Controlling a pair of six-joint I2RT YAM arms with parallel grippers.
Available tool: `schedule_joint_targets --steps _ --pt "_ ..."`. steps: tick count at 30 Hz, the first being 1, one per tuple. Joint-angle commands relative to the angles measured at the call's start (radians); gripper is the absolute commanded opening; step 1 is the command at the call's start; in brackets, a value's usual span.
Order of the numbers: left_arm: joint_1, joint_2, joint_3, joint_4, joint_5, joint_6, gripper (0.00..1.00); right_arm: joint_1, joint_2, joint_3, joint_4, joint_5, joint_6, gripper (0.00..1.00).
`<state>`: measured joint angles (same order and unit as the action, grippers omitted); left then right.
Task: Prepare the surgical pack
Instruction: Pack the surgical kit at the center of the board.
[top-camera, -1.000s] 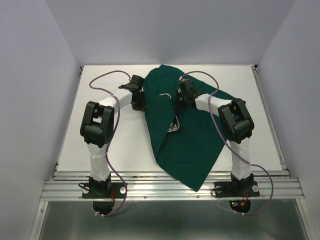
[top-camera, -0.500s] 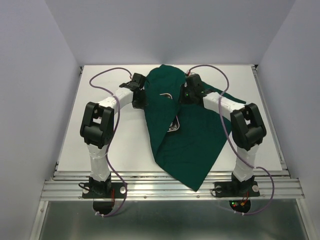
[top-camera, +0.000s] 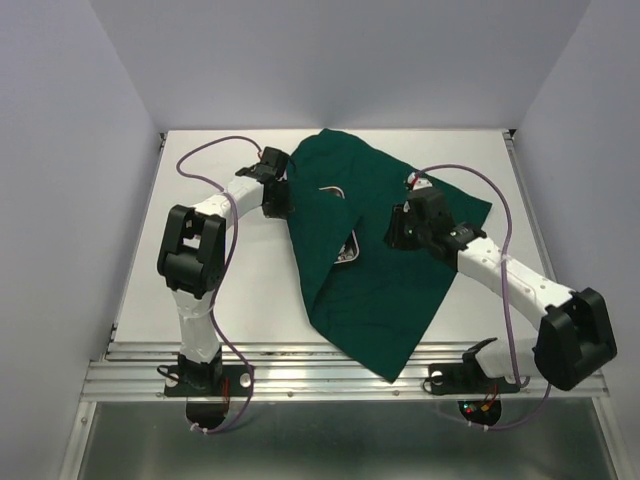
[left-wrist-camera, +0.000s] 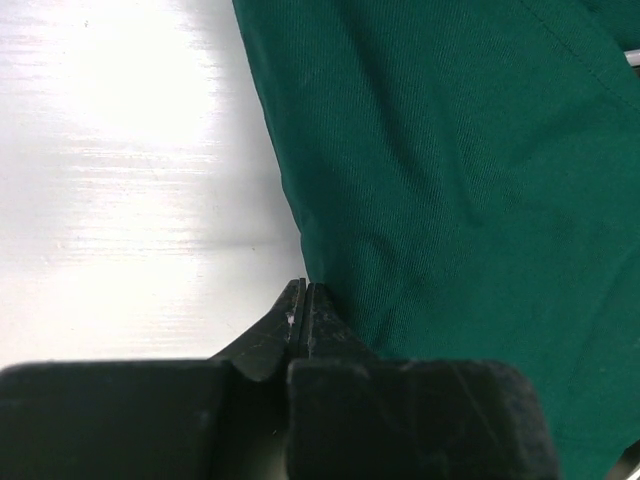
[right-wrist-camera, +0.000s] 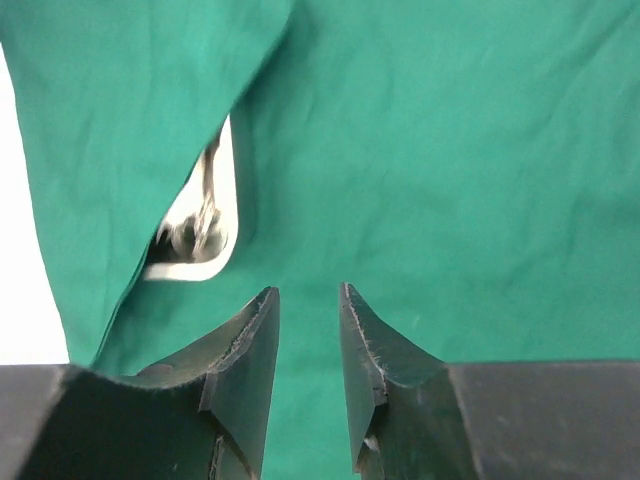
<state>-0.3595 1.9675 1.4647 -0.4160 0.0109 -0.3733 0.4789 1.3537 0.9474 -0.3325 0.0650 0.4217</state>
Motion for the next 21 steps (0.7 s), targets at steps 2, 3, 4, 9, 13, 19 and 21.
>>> schedule_joint_targets --steps 2,3,4,9,13,19,21 --pt "0.016 -0.038 0.039 -0.017 -0.032 0.027 0.00 0.108 -0.120 -0.099 -0.086 0.045 0.104 0.36" --pt "0.027 -0.032 0.048 -0.023 -0.032 0.030 0.00 0.153 -0.131 -0.128 -0.114 0.068 0.132 0.36" --pt "0.027 -0.032 0.052 -0.024 -0.032 0.030 0.00 0.153 -0.142 -0.128 -0.128 0.084 0.150 0.36" --pt "0.042 0.036 0.167 -0.063 -0.052 0.042 0.00 0.282 -0.180 -0.202 -0.183 0.125 0.239 0.39" --pt "0.014 0.119 0.263 -0.081 0.015 0.040 0.00 0.576 -0.186 -0.208 -0.278 0.235 0.334 0.50" --pt "-0.013 0.123 0.287 -0.073 0.034 0.047 0.00 0.858 -0.145 -0.210 -0.286 0.311 0.353 0.60" --pt "-0.013 0.102 0.287 -0.072 0.011 0.043 0.00 0.917 -0.104 -0.202 -0.307 0.337 0.367 0.62"
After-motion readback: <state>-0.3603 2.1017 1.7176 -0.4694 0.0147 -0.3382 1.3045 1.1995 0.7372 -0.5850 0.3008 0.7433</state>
